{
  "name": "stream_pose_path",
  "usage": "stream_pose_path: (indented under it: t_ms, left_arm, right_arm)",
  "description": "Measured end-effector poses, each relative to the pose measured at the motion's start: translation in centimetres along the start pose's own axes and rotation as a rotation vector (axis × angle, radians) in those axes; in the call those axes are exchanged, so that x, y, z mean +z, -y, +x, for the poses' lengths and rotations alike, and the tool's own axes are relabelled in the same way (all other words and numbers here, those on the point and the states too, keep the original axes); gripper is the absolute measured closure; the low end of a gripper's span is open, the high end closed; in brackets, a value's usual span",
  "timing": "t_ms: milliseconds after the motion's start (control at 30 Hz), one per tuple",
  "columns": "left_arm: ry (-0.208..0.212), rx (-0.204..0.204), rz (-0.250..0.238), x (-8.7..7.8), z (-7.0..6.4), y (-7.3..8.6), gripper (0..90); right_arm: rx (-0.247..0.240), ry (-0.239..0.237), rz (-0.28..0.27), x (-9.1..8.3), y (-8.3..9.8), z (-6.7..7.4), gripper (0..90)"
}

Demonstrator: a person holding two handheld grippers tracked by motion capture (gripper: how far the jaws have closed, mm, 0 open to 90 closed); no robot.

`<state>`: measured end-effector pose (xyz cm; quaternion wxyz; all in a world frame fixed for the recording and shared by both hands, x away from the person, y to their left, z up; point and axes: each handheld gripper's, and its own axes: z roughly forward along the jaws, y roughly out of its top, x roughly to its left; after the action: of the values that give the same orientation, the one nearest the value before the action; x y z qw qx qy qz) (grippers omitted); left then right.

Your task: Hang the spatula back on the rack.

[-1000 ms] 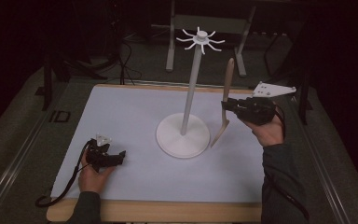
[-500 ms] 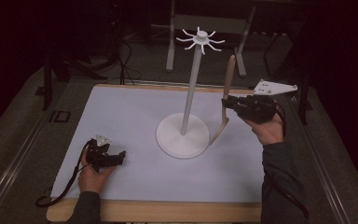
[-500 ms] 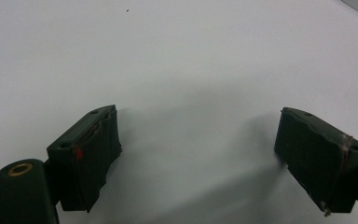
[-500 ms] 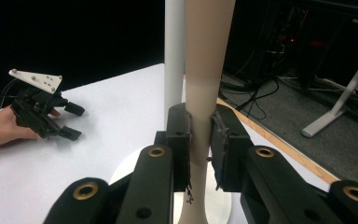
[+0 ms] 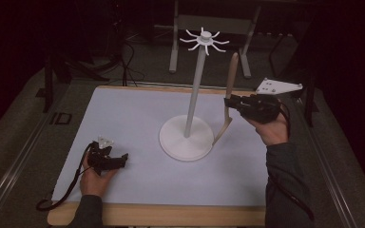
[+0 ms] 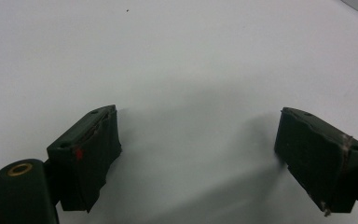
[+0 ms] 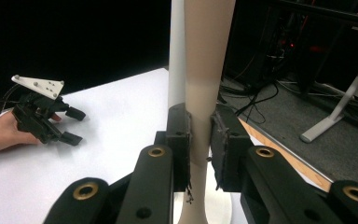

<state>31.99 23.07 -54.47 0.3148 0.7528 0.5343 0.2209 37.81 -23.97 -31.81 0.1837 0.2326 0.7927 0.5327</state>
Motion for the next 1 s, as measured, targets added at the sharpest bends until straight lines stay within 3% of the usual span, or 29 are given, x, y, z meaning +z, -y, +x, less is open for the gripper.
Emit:
stream_pose_path:
  t_ms: [500, 1000]
  left_arm:
    - [0.000, 0.000, 0.000, 0.0, 0.0, 0.0, 14.1]
    - [0.001, -0.002, 0.000, 0.0, 0.0, 0.0, 14.1]
  right_arm:
    - [0.002, -0.056, -0.017, 0.3, 0.1, 0.0, 78.3]
    - [-0.025, -0.144, -0.041, 1.7, -0.5, 1.3, 78.3]
